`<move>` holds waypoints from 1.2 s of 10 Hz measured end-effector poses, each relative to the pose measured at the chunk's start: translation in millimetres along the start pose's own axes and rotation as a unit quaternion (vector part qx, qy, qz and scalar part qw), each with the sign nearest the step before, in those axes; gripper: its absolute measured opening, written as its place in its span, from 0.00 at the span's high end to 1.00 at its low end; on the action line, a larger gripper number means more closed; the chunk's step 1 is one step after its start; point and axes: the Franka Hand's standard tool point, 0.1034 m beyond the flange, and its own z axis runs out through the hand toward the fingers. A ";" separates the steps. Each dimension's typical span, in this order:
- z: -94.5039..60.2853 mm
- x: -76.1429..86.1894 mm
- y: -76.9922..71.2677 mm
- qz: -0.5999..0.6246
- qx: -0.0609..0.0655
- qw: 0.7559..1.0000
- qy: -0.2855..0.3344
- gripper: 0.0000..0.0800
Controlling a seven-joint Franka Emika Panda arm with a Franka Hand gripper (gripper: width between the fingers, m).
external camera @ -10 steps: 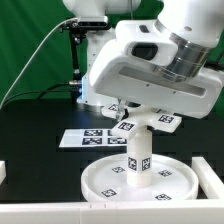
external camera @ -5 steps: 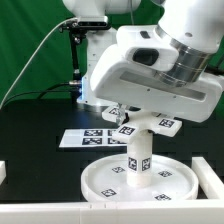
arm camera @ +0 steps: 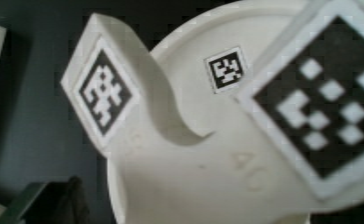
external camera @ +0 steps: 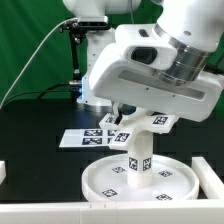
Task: Assemble round table
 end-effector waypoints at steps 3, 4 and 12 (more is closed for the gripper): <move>-3.0 0.1 -7.9 -0.001 0.001 1.000 0.001 0.19; -6.5 -0.2 -8.3 -0.001 0.001 1.000 0.001 0.19; -33.7 -4.1 -14.5 0.045 0.045 0.997 -0.039 0.19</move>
Offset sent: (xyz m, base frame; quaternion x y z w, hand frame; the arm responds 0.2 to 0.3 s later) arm -0.0023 0.0172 0.0125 0.0319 -0.0126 0.0211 0.9992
